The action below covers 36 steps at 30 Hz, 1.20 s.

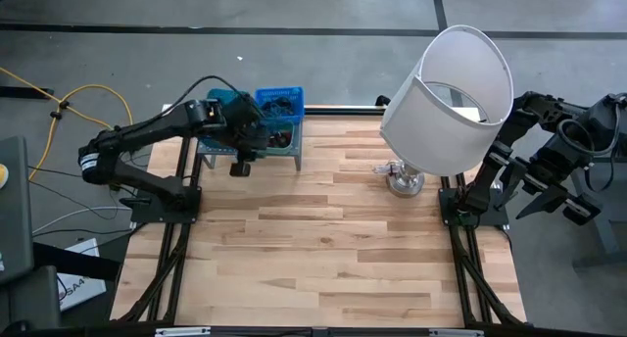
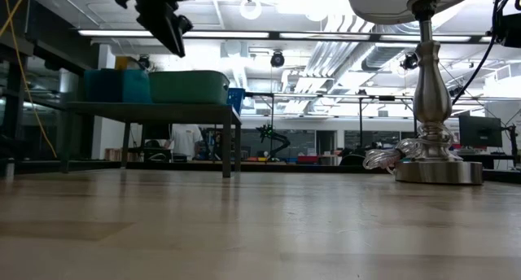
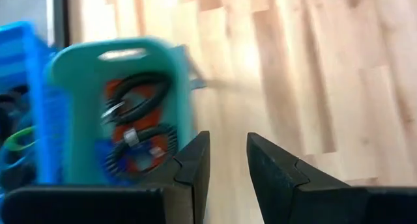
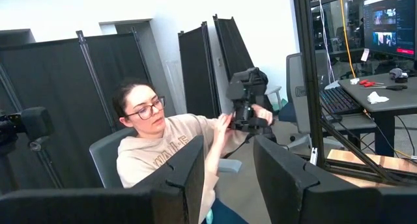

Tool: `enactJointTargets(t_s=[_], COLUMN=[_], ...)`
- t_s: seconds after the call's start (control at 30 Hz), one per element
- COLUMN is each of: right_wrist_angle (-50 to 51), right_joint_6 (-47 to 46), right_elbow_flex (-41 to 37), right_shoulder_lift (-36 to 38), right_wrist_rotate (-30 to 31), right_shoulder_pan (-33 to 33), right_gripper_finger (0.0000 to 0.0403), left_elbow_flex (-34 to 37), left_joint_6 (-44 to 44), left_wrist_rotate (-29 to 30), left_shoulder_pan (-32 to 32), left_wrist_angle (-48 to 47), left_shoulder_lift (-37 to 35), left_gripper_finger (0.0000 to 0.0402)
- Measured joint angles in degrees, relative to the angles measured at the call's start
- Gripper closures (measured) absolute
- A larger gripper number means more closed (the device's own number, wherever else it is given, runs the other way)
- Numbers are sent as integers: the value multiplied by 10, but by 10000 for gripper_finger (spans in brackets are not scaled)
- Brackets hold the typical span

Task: Pick & Place Office Desk Supplies
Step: Return to Home Position

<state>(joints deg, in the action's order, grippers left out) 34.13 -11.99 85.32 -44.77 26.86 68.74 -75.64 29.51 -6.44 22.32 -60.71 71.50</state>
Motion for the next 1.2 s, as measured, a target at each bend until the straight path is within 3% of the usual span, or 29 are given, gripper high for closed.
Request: enactJointTargets(t_s=[0.57,0.97,1.2], right_wrist_angle=[0,0,0], right_joint_6=[0,0,0], right_elbow_flex=[0,0,0], right_shoulder_lift=[0,0,0], right_wrist_rotate=[0,0,0], right_shoulder_pan=[0,0,0], right_gripper_finger=[283,283,283], left_elbow_flex=[0,0,2], left_joint_6=[-235,-328,-345], left_wrist_rotate=[126,130,184], left_shoulder_pan=[-267,-307,-340], left_wrist_angle=[39,57,58], left_shoulder_lift=[22,42,34], left_gripper_finger=[304,304,304])
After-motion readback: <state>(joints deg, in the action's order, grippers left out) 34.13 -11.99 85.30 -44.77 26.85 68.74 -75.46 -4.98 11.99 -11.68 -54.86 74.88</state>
